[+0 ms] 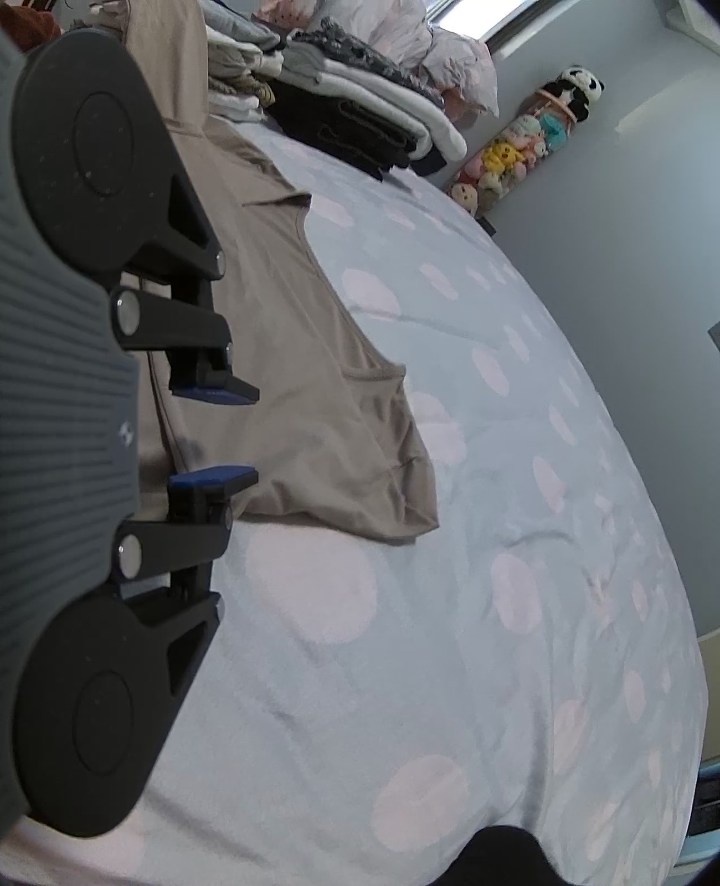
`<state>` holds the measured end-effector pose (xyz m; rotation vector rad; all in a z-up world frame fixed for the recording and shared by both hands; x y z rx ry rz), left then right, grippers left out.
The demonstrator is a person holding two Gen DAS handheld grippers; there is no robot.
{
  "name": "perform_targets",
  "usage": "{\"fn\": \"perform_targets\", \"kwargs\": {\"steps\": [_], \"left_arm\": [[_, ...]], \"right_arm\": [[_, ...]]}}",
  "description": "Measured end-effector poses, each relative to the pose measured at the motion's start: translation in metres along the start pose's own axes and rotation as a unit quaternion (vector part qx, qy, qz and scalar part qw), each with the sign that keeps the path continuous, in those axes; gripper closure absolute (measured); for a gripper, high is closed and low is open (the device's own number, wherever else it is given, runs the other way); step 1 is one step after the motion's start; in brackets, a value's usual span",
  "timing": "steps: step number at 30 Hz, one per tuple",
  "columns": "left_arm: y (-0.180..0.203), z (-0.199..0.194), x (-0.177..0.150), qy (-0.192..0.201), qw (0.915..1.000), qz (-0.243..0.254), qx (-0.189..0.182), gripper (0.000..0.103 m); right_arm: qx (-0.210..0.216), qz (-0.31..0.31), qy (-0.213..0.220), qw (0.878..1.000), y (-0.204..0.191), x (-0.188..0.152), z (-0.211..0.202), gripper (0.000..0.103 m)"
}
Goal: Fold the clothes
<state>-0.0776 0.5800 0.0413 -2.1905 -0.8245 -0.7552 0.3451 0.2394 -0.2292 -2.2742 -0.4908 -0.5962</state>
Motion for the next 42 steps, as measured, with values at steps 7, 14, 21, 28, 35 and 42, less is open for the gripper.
{"fn": "perform_targets", "kwargs": {"steps": [7,14,21,28,35,42], "left_arm": [[0.082,-0.050,0.084,0.038,0.9929,-0.008,-0.112,0.101],[0.183,-0.056,0.115,0.019,0.9710,-0.010,-0.238,0.101],[0.306,-0.019,0.105,-0.027,0.9392,0.026,-0.341,0.101],[0.419,0.044,0.077,-0.086,0.9158,0.044,-0.390,0.101],[0.510,0.091,0.049,-0.140,0.8873,0.062,-0.435,0.099],[0.518,0.092,0.018,-0.168,0.8607,0.081,-0.474,0.065]], "right_arm": [[-0.026,-0.040,0.028,0.998,0.001,0.006,-0.013,0.072],[-0.003,0.005,0.041,0.999,0.010,0.021,-0.025,0.069],[-0.008,-0.001,0.051,0.999,0.009,0.031,-0.028,0.067],[-0.031,0.005,0.049,0.998,0.017,0.043,-0.021,0.066],[-0.059,-0.009,0.036,0.998,0.026,0.046,-0.012,0.066],[-0.066,-0.007,0.025,0.998,0.027,0.045,-0.003,0.066]]}}
Point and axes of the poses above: each gripper's, at about its wrist camera, not at the fingertips, and z roughly the way its jaws point, y to its right, x to its top, the point moved 10 cm from there along z, roughly the way its jaws point, and after that the axes turned 6 degrees about z, right-handed, at the moved point
